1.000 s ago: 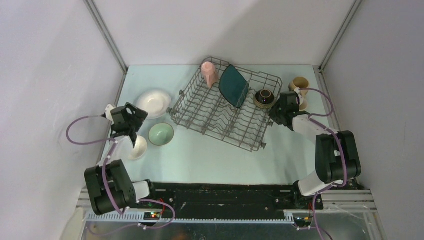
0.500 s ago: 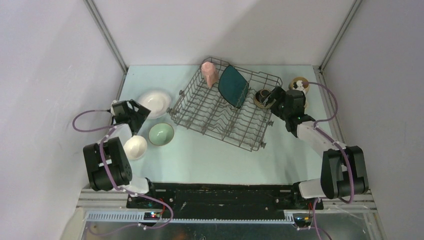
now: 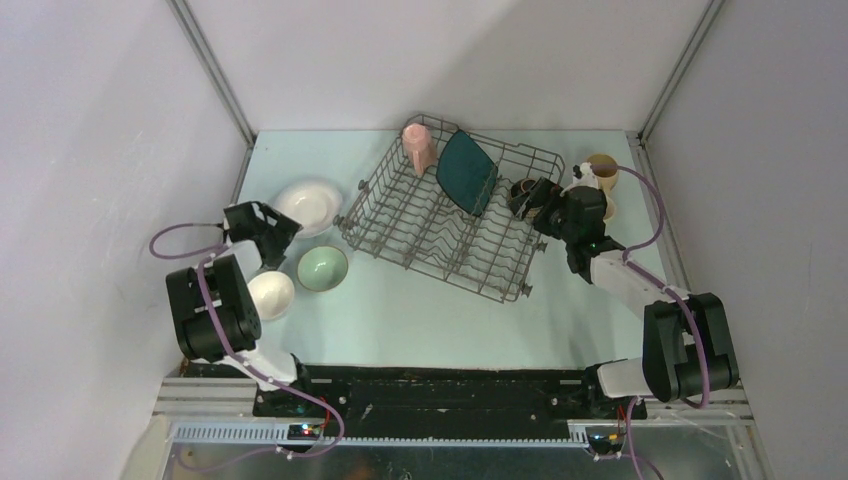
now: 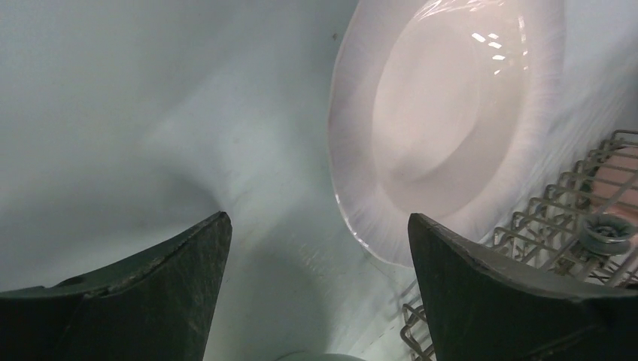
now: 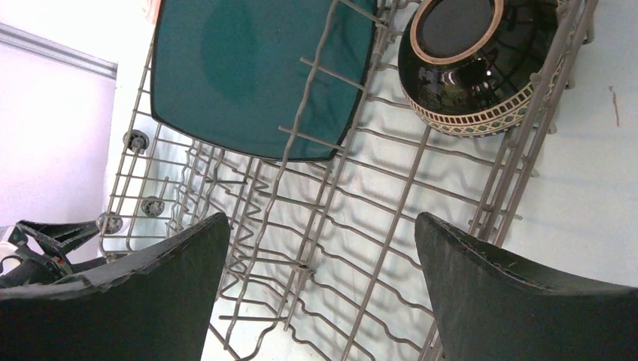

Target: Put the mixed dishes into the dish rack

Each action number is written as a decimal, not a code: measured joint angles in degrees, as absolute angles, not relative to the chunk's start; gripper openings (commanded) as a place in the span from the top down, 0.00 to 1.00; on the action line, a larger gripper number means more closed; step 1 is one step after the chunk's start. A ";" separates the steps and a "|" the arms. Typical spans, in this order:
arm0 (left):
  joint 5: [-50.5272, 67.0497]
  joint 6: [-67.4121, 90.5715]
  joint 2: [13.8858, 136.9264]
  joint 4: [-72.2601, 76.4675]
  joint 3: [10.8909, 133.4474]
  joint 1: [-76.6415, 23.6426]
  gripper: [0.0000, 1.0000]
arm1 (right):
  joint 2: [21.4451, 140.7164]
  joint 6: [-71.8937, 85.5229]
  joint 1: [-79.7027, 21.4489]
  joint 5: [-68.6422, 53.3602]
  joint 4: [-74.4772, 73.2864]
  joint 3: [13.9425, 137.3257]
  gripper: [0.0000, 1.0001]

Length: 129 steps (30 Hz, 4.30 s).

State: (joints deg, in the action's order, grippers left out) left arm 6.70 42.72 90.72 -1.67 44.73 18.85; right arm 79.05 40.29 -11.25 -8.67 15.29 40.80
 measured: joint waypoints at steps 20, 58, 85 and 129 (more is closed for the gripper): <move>20.78 57.65 103.90 18.68 46.72 21.93 1.00 | 77.41 39.97 -10.66 -11.86 17.37 39.99 0.05; -23.05 30.92 49.39 2.74 39.03 -29.67 1.00 | 75.61 36.38 -12.99 -8.05 17.21 39.88 0.07; -37.58 20.95 81.43 8.93 50.52 -48.62 1.00 | 74.08 35.53 -14.06 -4.03 17.28 38.37 0.07; -26.17 23.83 76.86 -23.64 60.31 -43.35 0.09 | 72.86 34.89 -15.53 2.09 16.27 38.28 0.00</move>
State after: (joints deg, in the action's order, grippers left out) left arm -26.17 23.83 76.86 -23.64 60.31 -43.35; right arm 72.86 34.89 -15.53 2.09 16.27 38.28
